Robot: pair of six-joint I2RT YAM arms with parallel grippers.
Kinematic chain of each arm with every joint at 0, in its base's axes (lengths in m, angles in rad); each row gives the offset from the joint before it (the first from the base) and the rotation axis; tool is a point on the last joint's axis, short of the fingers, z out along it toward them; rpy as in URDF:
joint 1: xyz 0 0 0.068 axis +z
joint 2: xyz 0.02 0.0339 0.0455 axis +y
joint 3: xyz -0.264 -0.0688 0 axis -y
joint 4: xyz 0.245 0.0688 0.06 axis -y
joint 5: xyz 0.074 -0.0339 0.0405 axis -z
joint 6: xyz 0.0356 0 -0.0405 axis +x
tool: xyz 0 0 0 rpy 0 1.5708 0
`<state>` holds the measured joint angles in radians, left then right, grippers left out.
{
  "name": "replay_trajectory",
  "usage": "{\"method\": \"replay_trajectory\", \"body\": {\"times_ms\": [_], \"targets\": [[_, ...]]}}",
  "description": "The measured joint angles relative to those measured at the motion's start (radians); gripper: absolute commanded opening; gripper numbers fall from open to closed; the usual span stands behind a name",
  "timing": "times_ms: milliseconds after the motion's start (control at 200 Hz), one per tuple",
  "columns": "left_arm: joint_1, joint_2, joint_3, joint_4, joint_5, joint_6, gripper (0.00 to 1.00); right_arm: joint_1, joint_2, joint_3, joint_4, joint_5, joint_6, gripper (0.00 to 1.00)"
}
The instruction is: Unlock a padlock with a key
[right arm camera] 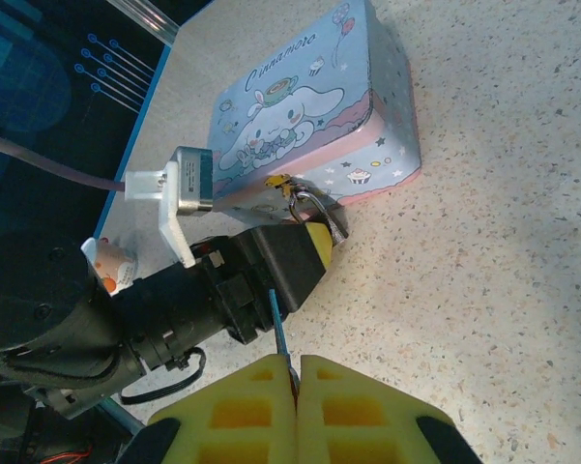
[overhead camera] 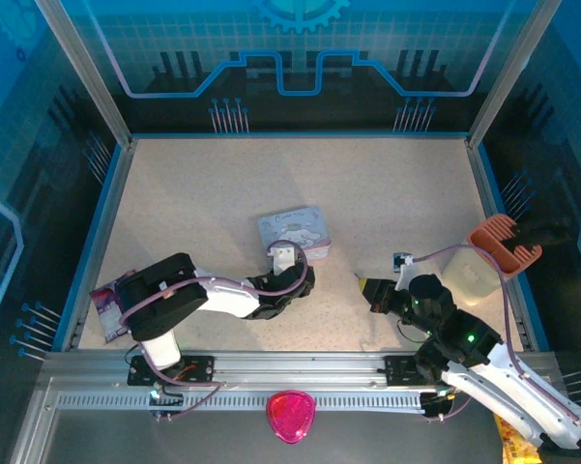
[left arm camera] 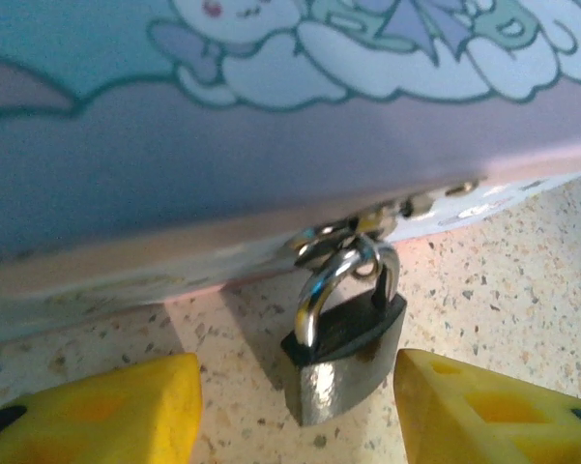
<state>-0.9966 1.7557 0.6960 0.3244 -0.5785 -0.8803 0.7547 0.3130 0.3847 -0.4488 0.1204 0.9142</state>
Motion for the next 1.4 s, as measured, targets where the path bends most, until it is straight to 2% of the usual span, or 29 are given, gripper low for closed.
{"method": "replay_trajectory", "body": {"times_ms": [780,1186,1401], "targets": [[0.077,0.058,0.015,0.163,0.117,0.080,0.22,0.032,0.047,-0.017,0.017,0.003,0.039,0.00],[0.072,0.011,-0.013,0.170,0.145,0.109,0.08,0.032,0.079,-0.090,0.021,0.008,0.183,0.00],[0.071,-0.015,-0.021,0.151,0.223,0.132,0.04,0.037,0.084,-0.119,0.045,-0.002,0.251,0.00]]}}
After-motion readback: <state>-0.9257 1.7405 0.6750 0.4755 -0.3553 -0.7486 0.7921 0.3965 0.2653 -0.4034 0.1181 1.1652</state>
